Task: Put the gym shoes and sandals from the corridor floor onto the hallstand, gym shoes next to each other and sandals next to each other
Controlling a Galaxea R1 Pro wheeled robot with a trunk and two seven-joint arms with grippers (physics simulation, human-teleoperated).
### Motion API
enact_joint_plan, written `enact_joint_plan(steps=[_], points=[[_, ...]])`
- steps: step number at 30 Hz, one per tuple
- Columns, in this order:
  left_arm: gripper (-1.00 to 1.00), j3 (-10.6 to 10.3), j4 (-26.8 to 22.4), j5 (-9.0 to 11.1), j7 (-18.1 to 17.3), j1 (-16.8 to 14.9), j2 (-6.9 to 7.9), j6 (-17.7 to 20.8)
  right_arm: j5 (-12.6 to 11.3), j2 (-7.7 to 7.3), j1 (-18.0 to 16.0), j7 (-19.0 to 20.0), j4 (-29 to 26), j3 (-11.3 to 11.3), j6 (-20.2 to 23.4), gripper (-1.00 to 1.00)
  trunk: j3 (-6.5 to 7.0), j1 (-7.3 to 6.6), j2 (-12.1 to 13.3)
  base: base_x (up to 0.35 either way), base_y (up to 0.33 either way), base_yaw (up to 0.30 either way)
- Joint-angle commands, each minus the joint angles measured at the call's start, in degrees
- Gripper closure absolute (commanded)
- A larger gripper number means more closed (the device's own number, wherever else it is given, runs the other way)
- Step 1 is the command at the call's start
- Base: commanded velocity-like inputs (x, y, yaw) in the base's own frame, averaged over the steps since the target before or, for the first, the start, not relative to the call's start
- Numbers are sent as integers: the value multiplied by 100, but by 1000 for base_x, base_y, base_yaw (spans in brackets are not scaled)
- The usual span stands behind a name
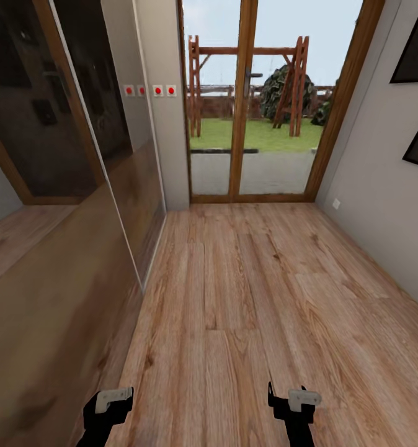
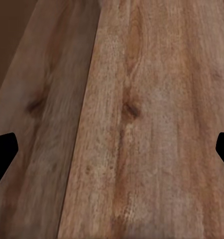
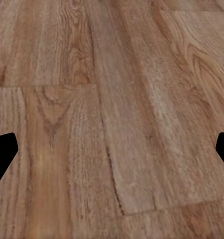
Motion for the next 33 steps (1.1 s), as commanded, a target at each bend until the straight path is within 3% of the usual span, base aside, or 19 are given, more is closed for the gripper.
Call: enact_joint_plan(steps=[1, 13, 33], points=[[-100, 29, 2, -60, -3, -4, -7, -21, 61, 4, -4, -30, 4, -31, -11, -100, -4, -1, -2, 33, 0, 0], [-100, 29, 2, -60, -3, -4, -5, -21, 61, 4, -4, -30, 4, -32, -11, -100, -4, -1, -2, 157, 0, 0], [-100, 29, 2, -60, -3, -4, -7, -21, 61, 4, -4, -30, 4, -33, -11, -100, -4, -1, -2, 323, 0, 0]])
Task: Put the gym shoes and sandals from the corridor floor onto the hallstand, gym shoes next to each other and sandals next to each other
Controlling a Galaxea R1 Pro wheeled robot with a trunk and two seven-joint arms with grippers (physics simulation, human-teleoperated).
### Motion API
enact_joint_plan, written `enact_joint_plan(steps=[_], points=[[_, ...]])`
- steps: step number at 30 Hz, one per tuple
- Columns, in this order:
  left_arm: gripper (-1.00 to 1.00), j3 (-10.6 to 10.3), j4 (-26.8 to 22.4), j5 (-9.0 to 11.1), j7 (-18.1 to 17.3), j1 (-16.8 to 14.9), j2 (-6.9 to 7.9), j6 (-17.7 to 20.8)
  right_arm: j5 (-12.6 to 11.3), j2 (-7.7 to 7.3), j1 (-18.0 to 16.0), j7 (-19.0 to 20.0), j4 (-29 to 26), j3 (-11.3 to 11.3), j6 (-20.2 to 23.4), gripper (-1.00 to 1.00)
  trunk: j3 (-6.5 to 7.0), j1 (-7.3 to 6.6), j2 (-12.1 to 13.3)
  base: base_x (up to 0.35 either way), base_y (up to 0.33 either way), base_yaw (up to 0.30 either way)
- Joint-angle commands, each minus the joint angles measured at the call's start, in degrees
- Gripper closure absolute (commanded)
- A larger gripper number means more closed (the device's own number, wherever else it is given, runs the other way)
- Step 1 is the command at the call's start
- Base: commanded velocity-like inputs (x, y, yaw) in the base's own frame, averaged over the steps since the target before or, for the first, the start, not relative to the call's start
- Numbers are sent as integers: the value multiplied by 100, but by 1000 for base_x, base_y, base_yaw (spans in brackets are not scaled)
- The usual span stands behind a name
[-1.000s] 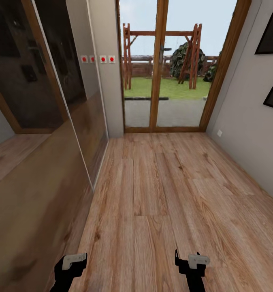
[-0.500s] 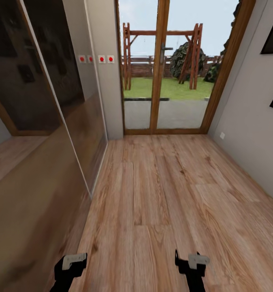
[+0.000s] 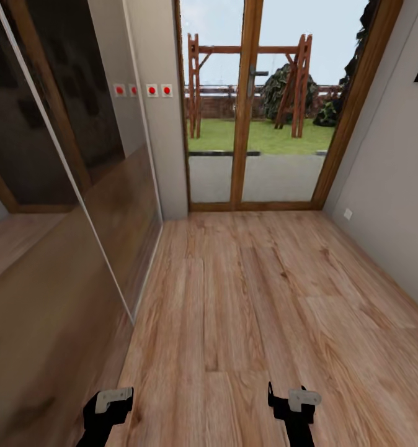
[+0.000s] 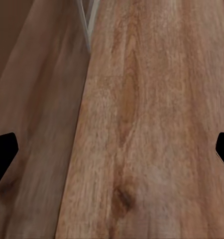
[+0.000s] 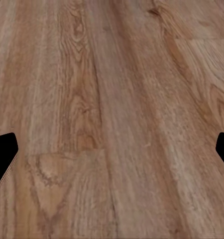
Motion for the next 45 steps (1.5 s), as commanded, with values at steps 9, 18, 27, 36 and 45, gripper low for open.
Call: enact_joint_plan(steps=[9, 18, 27, 36, 45], points=[[-100, 29, 2, -60, -3, -4, -7, -21, 61, 4, -4, -30, 4, -30, -11, -100, -5, 3, -2, 339, 0, 0], [-100, 29, 2, -60, -3, -4, -7, -21, 59, 4, -4, -30, 4, -31, -11, -100, -5, 3, -2, 339, 0, 0], [-100, 29, 2, -60, -3, -4, -7, -21, 53, 4, -4, -38, 4, -30, -11, -100, -5, 3, -2, 339, 0, 0], [-100, 29, 2, -60, -3, -4, -9, -21, 52, 4, -4, -39, 4, -31, -11, -100, -5, 3, -2, 339, 0, -116], [-100, 29, 2, -60, -3, -4, -13, -21, 52, 4, -4, -39, 4, -31, -11, -100, -5, 3, -2, 339, 0, -264]])
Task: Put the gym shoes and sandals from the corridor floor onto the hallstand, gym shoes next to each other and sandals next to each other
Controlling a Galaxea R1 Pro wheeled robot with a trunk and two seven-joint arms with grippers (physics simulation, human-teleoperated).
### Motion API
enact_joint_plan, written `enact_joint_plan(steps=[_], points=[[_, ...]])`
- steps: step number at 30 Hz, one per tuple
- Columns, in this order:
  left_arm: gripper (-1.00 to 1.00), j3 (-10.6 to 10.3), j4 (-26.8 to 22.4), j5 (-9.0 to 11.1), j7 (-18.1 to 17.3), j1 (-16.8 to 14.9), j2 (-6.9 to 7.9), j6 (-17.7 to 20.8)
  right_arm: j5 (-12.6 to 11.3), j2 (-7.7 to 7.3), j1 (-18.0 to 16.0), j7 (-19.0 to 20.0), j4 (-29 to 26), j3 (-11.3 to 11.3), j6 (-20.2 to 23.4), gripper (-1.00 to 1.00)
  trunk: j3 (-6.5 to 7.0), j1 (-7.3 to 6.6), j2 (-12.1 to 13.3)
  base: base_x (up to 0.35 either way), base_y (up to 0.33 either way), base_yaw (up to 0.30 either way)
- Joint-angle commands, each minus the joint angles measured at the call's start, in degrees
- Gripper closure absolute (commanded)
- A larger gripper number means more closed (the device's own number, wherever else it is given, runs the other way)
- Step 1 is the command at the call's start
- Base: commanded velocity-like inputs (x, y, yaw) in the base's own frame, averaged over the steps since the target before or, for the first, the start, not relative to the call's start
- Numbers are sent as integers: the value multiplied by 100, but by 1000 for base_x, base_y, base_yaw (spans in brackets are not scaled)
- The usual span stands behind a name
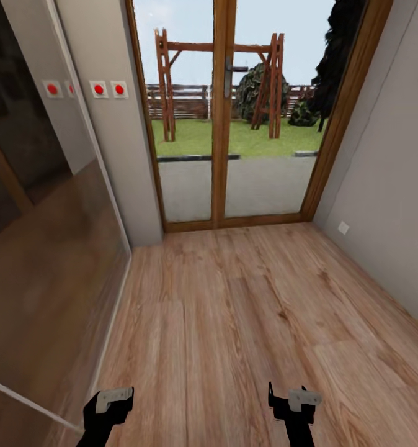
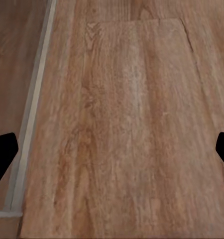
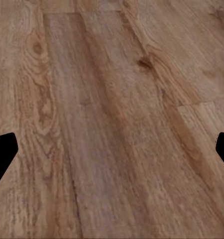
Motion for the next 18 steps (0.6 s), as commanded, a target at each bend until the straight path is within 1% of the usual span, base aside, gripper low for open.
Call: enact_joint_plan(steps=[1, 14, 18], points=[[-100, 30, 0, -61, -3, -2, -7, -21, 61, 4, -5, -29, 6, -31, -11, -100, -5, 3, -2, 339, 0, -276], [-100, 30, 0, -61, -3, -2, -9, -22, 58, 4, -5, -29, 6, -31, -11, -100, -5, 3, -2, 339, 0, -278], [-100, 30, 0, -61, -3, -2, -9, -23, 54, 4, -5, -29, 6, -31, -11, -100, -5, 3, -2, 314, -56, -279]])
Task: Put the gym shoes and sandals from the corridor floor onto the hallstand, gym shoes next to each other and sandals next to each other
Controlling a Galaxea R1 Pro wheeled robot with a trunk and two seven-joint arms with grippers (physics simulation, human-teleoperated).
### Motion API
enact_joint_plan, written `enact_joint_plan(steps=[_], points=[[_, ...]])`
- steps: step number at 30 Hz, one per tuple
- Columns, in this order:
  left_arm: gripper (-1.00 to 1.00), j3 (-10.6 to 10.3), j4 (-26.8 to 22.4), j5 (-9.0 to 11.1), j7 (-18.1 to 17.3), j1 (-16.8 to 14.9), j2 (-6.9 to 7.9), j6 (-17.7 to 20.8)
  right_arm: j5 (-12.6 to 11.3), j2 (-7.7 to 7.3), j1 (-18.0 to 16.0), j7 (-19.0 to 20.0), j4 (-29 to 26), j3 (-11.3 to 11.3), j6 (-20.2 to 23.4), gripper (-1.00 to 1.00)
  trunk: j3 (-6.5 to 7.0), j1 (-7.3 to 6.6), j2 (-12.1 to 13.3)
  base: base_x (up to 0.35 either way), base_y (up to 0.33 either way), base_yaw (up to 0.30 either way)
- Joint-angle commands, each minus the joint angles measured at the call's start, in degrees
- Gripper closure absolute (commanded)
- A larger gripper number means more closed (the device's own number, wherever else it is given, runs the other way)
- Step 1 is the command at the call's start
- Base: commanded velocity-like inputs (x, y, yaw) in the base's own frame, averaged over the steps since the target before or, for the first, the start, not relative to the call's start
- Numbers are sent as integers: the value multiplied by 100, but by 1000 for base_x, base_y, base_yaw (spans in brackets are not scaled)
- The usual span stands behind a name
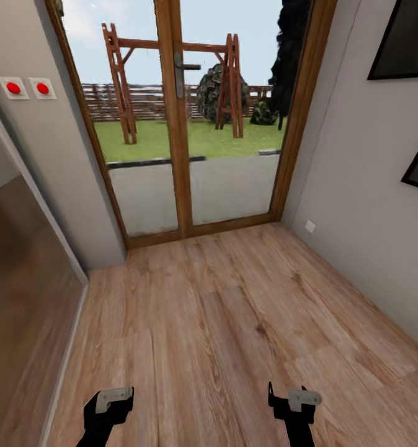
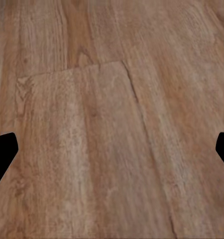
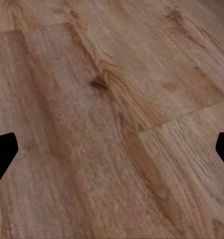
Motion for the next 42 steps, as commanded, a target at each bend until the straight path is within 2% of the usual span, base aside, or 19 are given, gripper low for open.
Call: enact_joint_plan(steps=[1, 7, 34, 42], points=[[-100, 30, -1, -61, -3, -2, -7, -21, 61, 4, -5, -30, 7, -30, -11, -100, -5, 2, -2, 274, -81, -279], [-100, 30, -1, -61, -3, -2, 1, -26, 59, 4, -5, -30, 7, -30, -11, -100, 1, 2, -2, 178, -66, -279], [-100, 30, -1, -61, -3, -2, 11, -29, 59, -4, -5, -30, 7, -30, -11, -100, 57, 2, -2, 4, -1, -279], [-100, 38, -1, -61, -3, -2, 11, -27, 59, -4, -5, -30, 7, -30, -11, -100, 70, 2, -2, 153, 137, -279]])
